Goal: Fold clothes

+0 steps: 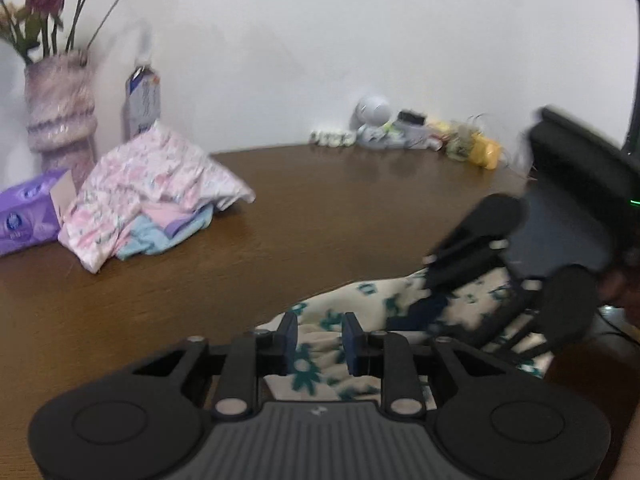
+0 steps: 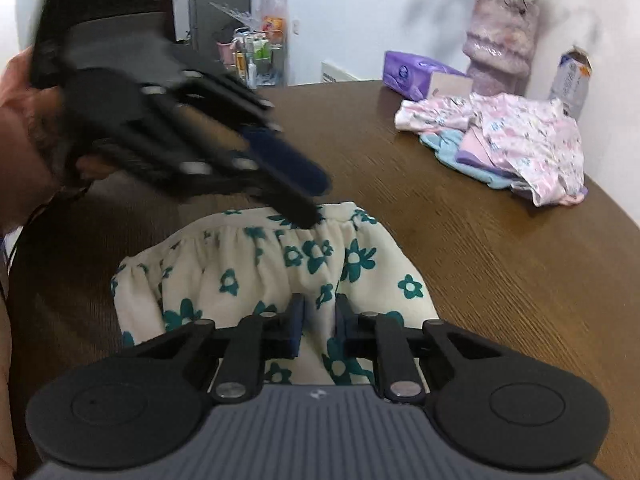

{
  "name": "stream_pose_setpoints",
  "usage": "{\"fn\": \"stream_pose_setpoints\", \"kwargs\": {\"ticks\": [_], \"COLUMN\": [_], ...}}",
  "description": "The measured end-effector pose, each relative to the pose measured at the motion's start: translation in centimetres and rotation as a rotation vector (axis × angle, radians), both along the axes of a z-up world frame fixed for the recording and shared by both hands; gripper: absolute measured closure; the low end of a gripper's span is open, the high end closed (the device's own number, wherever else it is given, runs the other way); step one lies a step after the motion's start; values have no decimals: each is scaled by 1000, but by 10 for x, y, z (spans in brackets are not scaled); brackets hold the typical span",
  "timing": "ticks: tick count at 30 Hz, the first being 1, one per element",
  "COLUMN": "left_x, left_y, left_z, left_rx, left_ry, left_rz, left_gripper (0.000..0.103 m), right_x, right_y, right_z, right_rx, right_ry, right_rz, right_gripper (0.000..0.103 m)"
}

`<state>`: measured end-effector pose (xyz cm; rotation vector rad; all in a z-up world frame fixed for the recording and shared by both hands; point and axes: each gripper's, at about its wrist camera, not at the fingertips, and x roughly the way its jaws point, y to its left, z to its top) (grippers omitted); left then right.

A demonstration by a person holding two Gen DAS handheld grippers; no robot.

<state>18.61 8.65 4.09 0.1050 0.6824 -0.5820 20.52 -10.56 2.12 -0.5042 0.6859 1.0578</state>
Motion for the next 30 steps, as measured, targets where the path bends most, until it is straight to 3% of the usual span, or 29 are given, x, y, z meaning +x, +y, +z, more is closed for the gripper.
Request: {"fn": "stream_pose_setpoints", "kwargs": {"ticks": [5,6,7,8,12,14,15,16,18,22,25,30], "left_x": [7,6,6,5,3,2,3,5,11,28,34,28], "left_y": [1,1,1,0,2,5,7,8,8,0,-6,1], "left_z": [-18,-18,-18,-19,-17,-12,-8,-5,0,-4,-18,-22], "left_rx": [15,17,21,25,19,7,4,3,0,-22,22,18], "left_ry": [31,29,27,25,17,-2,-15,-27,-46,-29,20,24], "left_rz": [-6,-7,-8,-9,-11,-13,-14,-12,-16,-54,-85,-73], "left_gripper": [82,82,82,82,83,82,82,82,82,82,88,90], "right_x": [-8,-3,4,11,40,46,47,48,41,35,35,37], "right_y": [-4,-7,-7,-7,2,5,5,5,4,5,3,-9], "right_z": [16,21,23,24,16,10,9,8,10,11,9,7], "right_rx": [-2,14,21,28,30,24,24,25,13,-11,-2,9], "right_ry": [-58,-58,-63,-68,-9,38,58,77,59,69,69,58], "right_rz": [47,33,14,-5,-5,23,38,53,80,99,88,52], "right_gripper": [83,71,49,42,39,41,53,76,87,91,92,99]}}
